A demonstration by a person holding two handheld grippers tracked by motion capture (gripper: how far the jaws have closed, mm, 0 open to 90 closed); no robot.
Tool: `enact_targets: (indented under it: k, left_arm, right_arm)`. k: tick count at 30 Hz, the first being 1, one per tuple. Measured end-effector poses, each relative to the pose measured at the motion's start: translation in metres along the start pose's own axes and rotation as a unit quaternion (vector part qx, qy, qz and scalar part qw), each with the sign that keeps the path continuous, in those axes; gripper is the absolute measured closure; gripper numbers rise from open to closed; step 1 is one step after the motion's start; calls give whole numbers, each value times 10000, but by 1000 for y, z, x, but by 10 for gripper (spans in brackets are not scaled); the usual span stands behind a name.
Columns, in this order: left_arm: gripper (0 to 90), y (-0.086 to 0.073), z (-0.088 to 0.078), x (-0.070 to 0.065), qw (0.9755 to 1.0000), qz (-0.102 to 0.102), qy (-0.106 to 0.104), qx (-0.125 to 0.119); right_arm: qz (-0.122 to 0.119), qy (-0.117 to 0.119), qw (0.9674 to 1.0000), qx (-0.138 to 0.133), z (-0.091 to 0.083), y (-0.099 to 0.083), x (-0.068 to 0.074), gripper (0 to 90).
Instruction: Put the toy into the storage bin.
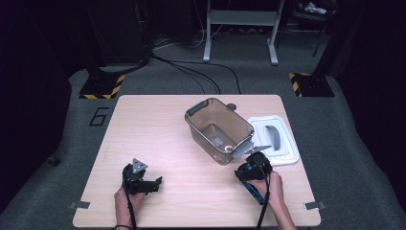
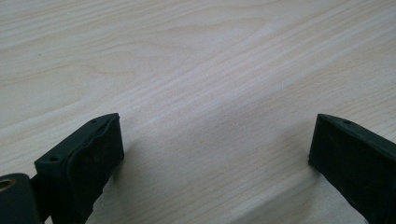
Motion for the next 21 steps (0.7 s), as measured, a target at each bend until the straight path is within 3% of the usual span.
enact_targets:
  k: [4,21]
  left_arm:
    - [29,0,0,0,10000,1,-3,-3]
    - [29,0,0,0,10000,3,-3,-4]
  right_arm:
    - [16,-26,10000,-10,1,1,2,219]
    - [-24,-3,10000,-8,1,-1,2,222]
Point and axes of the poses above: each handheld gripper's, and its own axes: z roughly forward along the jaws, y roughly out of its top, x roughly to its left, the point moved 2 cm from there along z, roughly forward along the jaws, and after that the axes turned 12 degrees about -z, right-handed, at the moved point
